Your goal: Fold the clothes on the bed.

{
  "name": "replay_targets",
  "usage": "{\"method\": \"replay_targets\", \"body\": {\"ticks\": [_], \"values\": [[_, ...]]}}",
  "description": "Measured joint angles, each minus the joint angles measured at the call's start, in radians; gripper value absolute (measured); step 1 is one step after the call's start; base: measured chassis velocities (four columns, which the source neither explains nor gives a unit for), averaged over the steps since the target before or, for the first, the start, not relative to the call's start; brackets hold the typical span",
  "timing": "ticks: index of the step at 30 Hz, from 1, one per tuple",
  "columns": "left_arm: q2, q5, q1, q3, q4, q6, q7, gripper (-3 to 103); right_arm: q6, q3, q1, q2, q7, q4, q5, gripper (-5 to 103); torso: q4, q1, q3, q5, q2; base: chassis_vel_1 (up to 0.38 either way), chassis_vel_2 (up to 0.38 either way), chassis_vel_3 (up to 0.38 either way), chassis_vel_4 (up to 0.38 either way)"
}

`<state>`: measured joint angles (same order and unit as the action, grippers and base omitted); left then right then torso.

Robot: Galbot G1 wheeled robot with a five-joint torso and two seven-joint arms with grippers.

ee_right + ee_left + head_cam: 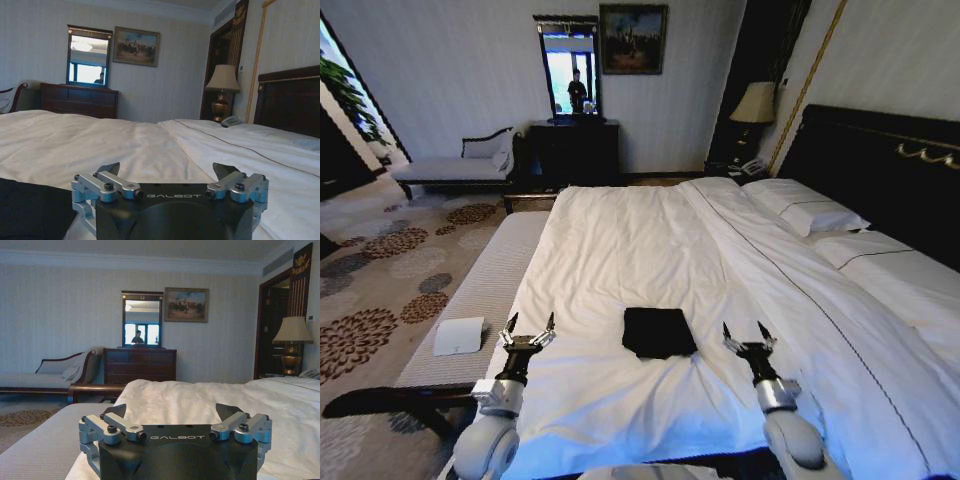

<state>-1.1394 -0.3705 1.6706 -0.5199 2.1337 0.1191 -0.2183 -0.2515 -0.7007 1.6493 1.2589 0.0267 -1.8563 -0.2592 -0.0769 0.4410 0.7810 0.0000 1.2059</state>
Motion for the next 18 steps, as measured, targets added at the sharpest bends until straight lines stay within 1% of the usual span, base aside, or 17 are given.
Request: {"method": "replay_targets", "body": {"ticks": [6,18], "values": [[0.0,0.0,0.0,0.0,0.0,0.0,0.0,100,-0.016,-0.027,0.055,0.013,-0.006,-0.015,-0.002,100,-0.0003,0.0,0.0,0.0,0.0,0.0,0.0,0.0,0.0],[0.0,0.0,0.0,0.0,0.0,0.0,0.0,100,-0.017,-0.026,0.053,0.013,-0.007,-0.01,0.0,100,-0.0001,0.0,0.0,0.0,0.0,0.0,0.0,0.0,0.0]]}}
